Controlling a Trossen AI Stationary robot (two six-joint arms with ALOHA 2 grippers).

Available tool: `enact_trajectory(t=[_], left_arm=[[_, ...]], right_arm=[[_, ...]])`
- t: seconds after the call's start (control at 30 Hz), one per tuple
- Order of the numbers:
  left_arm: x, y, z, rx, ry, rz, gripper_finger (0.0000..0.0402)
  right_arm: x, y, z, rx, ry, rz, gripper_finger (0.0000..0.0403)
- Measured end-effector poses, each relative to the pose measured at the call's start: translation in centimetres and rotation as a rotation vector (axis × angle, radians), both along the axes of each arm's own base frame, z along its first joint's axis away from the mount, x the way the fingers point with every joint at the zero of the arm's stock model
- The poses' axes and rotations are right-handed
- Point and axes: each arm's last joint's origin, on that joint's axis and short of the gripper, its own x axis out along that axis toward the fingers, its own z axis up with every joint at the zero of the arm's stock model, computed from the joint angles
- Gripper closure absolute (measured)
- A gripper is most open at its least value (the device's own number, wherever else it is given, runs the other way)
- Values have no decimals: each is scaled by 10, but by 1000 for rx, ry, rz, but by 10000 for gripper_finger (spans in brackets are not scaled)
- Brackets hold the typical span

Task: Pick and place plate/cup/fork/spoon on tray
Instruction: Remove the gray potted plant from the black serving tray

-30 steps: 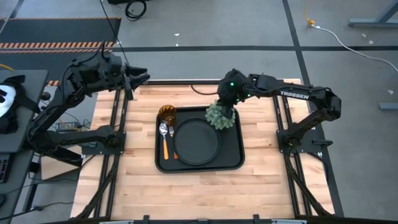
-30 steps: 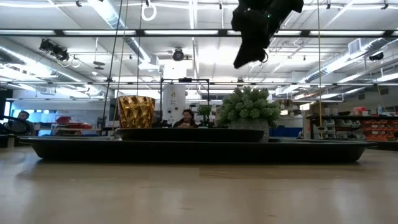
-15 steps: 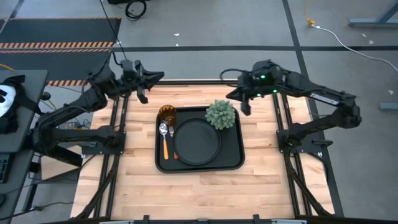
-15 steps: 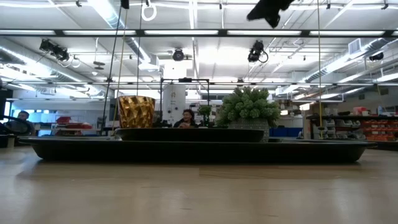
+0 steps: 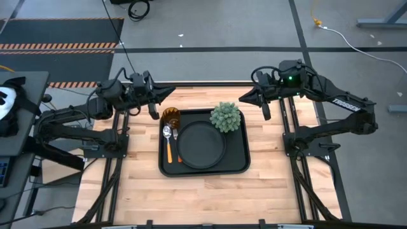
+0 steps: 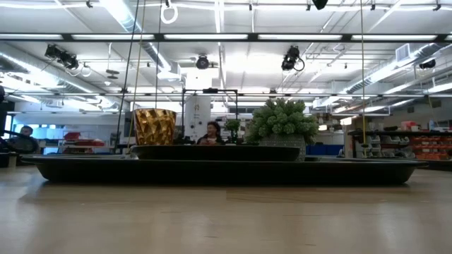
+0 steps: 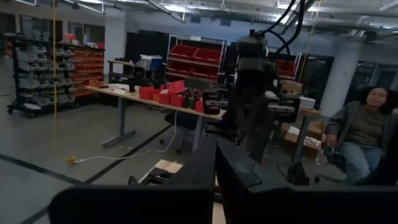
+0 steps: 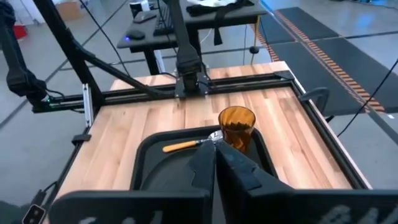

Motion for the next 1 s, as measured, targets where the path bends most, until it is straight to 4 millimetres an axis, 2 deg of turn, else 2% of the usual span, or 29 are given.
enact_trajectory(t=[0.2, 0.33, 0.53, 0.63, 0.77, 0.87, 1.0], left_arm=[[0, 0, -1, -3, 11, 1, 386], [0, 0, -1, -37, 2, -14, 387], [2, -6, -6, -2, 62, -206, 382], [3, -7, -14, 25, 112, -257, 382], [3, -6, -41, 28, 166, -254, 385], [-1, -8, -61, 44, 157, -266, 385], [-14, -11, -85, 129, 160, -265, 382]], right_arm=[[3, -1, 0, 2, -6, -2, 377], [9, -2, -1, 74, -16, -1, 378], [7, 8, -4, 132, -41, 144, 378], [-1, 15, -20, 106, -92, 174, 378], [-10, 20, -55, 80, -199, 193, 377], [-16, 21, -83, 89, -237, 189, 379], [-25, 20, -111, 132, -269, 156, 379]])
